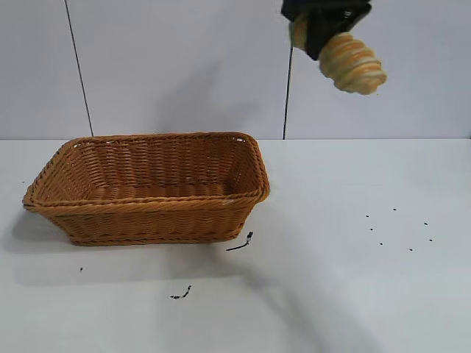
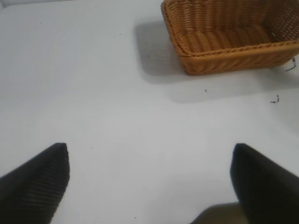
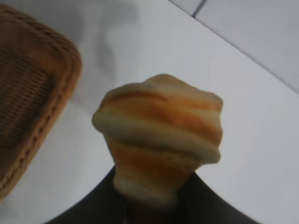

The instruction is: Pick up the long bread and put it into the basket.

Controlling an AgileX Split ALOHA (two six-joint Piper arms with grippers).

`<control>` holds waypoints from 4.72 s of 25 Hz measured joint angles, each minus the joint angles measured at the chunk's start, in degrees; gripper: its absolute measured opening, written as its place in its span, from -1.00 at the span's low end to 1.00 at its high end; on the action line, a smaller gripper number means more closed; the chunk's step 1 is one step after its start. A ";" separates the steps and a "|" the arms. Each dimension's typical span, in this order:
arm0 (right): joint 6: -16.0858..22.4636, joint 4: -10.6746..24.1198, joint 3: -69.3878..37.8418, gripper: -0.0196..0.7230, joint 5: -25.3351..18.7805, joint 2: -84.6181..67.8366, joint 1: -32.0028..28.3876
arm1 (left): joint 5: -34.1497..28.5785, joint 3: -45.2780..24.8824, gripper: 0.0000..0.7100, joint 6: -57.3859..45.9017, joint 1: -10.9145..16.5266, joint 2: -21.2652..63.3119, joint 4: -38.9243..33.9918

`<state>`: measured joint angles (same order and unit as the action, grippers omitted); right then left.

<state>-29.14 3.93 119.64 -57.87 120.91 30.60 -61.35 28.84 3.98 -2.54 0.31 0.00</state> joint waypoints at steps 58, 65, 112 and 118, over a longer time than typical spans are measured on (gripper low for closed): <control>18.01 -2.92 0.52 0.92 6.73 8.37 -2.46 | 0.00 0.00 0.96 0.00 0.00 0.00 0.00; 29.77 -2.79 0.52 0.92 -0.02 8.37 -14.74 | 0.00 0.00 0.96 0.00 0.00 0.00 0.00; 26.75 -4.58 -74.77 0.92 -9.58 -64.81 -30.16 | 0.00 0.00 0.96 0.00 0.00 0.00 0.00; 26.59 -4.75 -89.57 0.92 -4.34 -86.58 -30.16 | 0.00 0.00 0.96 0.00 0.00 0.00 0.00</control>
<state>-2.55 -0.82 30.06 -62.21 34.33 0.44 -61.35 28.84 3.98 -2.54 0.31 0.00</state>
